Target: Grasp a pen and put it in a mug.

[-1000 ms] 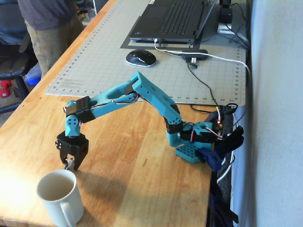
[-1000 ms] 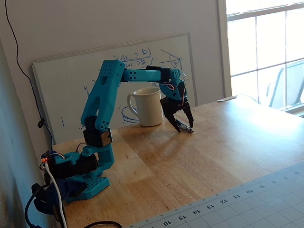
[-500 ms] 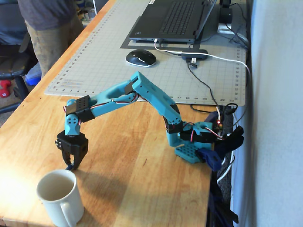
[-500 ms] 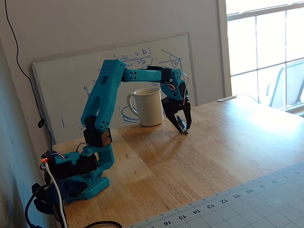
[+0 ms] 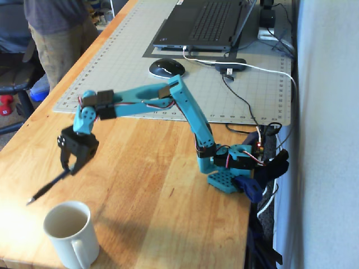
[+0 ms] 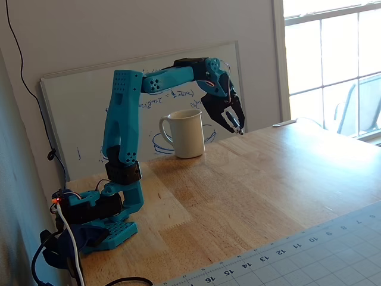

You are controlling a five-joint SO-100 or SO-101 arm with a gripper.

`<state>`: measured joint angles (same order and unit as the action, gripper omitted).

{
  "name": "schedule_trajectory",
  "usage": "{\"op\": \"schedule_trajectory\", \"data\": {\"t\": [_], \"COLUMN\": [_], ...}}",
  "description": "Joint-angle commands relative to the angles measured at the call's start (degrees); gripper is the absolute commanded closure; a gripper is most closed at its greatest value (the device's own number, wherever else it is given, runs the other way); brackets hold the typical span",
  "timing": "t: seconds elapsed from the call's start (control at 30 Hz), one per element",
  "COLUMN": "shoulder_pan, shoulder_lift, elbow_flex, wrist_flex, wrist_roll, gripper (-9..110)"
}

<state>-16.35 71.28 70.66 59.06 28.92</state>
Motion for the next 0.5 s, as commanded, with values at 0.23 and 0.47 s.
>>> {"op": "schedule_trajectory", "data": {"t": [0.23,0.47], "shoulder_pan": [-0.44,-2.11], "shoulder_lift": [16.96,19.16], "elbow_flex": [-1.58,-1.85], "wrist_flex": [-8.17,-8.26], "wrist_roll": [-53.17,-78.4], "gripper": [100,100]}}
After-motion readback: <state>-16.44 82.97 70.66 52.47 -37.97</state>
